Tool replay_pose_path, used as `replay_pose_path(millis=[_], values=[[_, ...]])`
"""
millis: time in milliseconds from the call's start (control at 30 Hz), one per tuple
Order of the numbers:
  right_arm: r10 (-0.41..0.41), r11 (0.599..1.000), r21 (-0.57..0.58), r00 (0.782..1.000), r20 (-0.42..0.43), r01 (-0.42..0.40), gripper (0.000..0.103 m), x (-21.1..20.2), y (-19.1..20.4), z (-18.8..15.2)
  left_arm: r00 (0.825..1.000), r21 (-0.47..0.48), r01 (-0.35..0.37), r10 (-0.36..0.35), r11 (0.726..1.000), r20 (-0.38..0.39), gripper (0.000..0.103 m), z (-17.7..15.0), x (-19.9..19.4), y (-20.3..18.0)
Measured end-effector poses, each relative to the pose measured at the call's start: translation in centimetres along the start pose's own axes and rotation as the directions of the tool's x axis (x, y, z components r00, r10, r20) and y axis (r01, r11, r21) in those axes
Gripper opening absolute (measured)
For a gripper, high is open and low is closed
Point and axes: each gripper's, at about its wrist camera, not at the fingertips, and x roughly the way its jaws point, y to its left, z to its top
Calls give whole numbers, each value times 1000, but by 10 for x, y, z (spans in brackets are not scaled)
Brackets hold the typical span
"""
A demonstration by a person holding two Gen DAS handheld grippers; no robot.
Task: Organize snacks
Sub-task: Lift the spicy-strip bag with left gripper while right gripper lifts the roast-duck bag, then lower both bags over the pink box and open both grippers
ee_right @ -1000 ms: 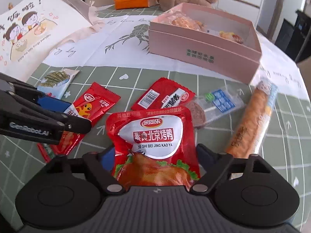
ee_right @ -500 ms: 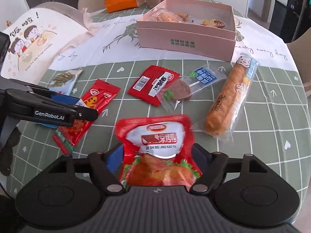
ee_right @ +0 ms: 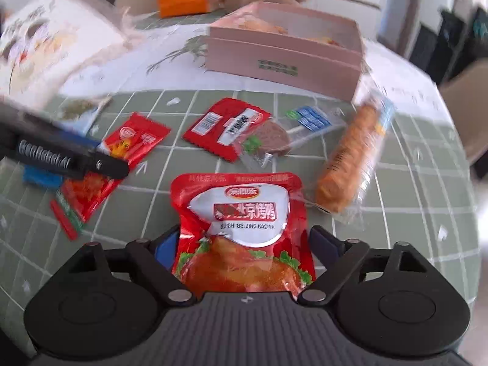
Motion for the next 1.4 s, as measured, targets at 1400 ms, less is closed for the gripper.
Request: replay_pose_path(millis=[1400], values=[[-155, 972, 207, 964, 216, 110, 62, -98, -105, 63, 938, -21, 201, -186, 979, 291, 49, 232, -31, -37]])
